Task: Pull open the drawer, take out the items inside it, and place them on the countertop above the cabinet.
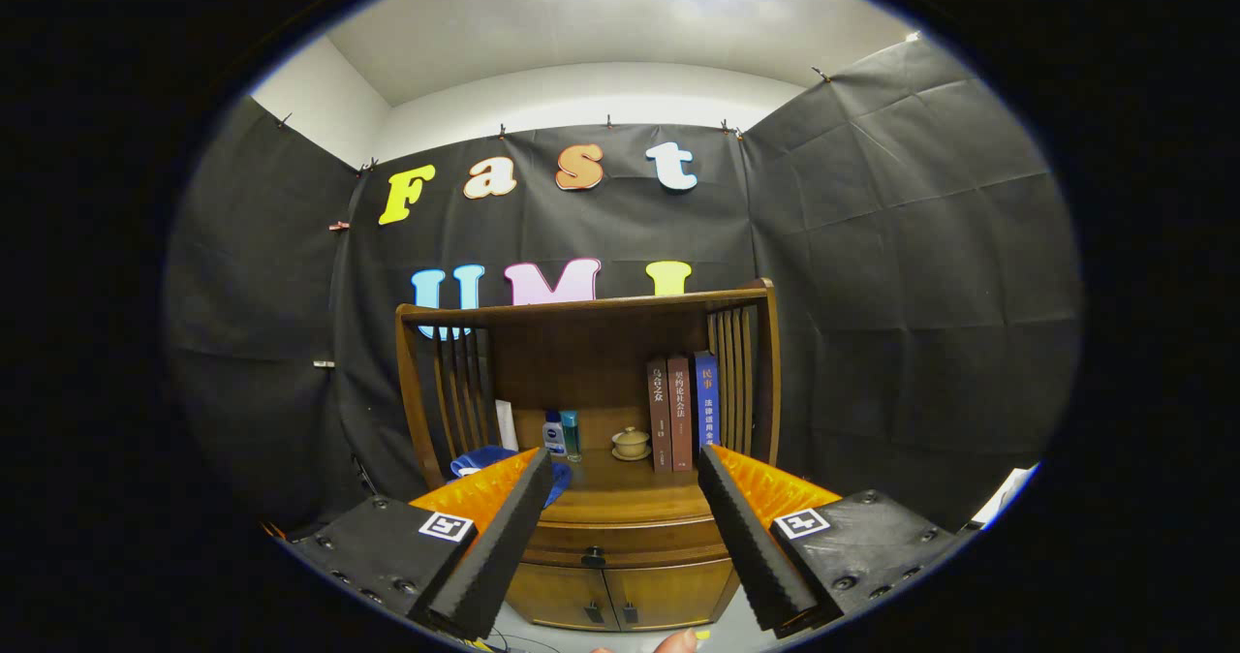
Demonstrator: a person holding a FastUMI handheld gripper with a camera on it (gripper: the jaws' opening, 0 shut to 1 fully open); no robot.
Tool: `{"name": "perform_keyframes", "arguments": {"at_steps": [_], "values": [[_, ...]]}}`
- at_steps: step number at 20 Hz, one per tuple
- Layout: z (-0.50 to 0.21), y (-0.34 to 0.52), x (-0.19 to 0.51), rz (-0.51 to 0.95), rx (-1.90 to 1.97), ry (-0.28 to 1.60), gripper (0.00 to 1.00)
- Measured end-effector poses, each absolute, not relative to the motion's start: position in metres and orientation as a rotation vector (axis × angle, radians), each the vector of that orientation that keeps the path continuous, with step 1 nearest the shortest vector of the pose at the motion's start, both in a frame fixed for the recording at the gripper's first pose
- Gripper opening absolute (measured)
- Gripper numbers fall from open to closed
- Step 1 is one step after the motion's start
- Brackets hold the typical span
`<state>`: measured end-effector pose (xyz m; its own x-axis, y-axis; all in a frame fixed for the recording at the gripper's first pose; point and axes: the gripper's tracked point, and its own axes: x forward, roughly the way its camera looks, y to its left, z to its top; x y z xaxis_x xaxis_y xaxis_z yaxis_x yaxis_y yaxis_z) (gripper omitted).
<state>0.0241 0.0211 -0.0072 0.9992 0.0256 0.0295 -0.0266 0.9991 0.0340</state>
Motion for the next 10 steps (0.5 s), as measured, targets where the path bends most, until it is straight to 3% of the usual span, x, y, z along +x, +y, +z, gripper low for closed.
{"name": "perform_keyframes", "arguments": {"at_steps": [10], "values": [[-0.151,0.073,0.105,0.078,-0.014,0.067,0.97]]}}
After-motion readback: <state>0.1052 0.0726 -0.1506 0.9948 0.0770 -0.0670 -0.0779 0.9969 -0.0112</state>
